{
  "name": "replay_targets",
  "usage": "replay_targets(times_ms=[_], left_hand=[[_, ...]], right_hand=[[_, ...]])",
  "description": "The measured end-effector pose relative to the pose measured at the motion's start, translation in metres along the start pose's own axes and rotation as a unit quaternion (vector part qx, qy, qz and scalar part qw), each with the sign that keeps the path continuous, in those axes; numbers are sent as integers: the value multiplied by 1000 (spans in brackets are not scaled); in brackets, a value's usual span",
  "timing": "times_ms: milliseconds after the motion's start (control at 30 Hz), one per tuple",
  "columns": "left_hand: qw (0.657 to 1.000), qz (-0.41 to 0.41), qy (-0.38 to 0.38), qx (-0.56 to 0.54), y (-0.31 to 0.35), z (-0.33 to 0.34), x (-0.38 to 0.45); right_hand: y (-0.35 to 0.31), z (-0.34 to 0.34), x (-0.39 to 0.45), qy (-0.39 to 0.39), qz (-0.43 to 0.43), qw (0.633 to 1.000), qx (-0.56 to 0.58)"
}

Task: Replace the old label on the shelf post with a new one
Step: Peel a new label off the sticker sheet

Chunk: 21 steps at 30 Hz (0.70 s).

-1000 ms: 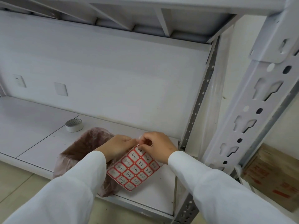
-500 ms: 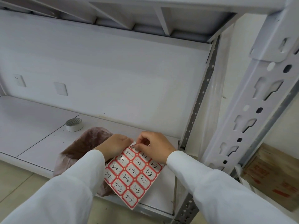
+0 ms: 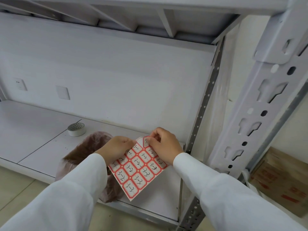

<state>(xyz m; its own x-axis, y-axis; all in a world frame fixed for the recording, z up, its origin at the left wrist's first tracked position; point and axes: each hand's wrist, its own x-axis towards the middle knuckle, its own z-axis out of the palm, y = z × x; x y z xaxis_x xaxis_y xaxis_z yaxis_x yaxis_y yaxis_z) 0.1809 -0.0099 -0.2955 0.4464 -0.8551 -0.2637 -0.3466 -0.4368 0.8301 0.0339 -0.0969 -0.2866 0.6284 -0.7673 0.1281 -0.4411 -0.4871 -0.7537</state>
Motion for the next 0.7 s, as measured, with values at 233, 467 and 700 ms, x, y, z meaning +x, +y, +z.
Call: replay_targets(times_ms=[233,467,700], left_hand=[[998,-54,14,33,-9,3,9],[986,-137,-96,-25,-6,24,21],[972,-118,-107,172,-16,47,43]], right_hand=[[0,-6,1,80,24,994,71],[9,-6,2,79,60,995,29],[30,4,6,-44,164,984,-57]])
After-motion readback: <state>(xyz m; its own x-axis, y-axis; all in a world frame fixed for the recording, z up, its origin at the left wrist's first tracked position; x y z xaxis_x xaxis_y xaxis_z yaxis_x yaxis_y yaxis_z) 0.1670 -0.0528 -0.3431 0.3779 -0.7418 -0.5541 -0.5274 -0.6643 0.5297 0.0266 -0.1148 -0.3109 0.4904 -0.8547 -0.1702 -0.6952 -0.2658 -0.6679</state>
